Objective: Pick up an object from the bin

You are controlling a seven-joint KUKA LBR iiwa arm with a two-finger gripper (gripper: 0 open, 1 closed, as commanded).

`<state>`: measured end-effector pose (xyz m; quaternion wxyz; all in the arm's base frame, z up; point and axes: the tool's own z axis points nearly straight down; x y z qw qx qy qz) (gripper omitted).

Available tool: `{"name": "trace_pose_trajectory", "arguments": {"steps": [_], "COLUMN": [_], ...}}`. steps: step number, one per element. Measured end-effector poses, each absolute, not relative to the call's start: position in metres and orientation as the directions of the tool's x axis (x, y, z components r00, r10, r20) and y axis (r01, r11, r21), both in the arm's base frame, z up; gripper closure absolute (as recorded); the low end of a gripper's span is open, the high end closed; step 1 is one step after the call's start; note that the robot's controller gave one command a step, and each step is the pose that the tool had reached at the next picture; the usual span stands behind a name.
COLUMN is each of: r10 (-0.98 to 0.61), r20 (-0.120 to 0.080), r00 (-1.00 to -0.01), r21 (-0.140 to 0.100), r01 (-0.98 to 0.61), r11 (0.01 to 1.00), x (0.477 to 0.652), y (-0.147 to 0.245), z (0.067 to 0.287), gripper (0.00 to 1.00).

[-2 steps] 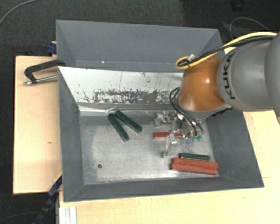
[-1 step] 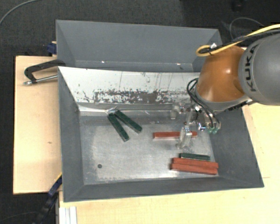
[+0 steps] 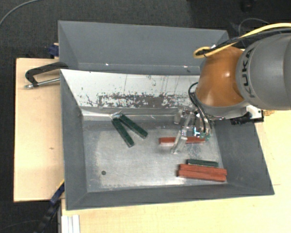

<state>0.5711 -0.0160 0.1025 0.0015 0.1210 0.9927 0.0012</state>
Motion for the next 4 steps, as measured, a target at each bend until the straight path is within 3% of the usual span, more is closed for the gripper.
{"name": "trace_pose_trajectory", "arguments": {"steps": [1, 2, 3, 4], "r10": [0.333, 0.332, 0.331, 0.329], "r20": [0.0, -0.003, -0.002, -0.011], "r00": [-0.943, -0.943, -0.944, -0.944], "r21": [0.002, 0.002, 0.001, 0.005], "r01": [0.333, 0.332, 0.331, 0.329], "r11": [0.943, 0.943, 0.944, 0.944], "x": [0.569, 0.57, 0.57, 0.573], "y": [-0.026, -0.025, -0.025, -0.024], "z": [0.071, 0.072, 0.071, 0.134], "gripper": [0.0, 0.0, 1.0, 1.0]}}
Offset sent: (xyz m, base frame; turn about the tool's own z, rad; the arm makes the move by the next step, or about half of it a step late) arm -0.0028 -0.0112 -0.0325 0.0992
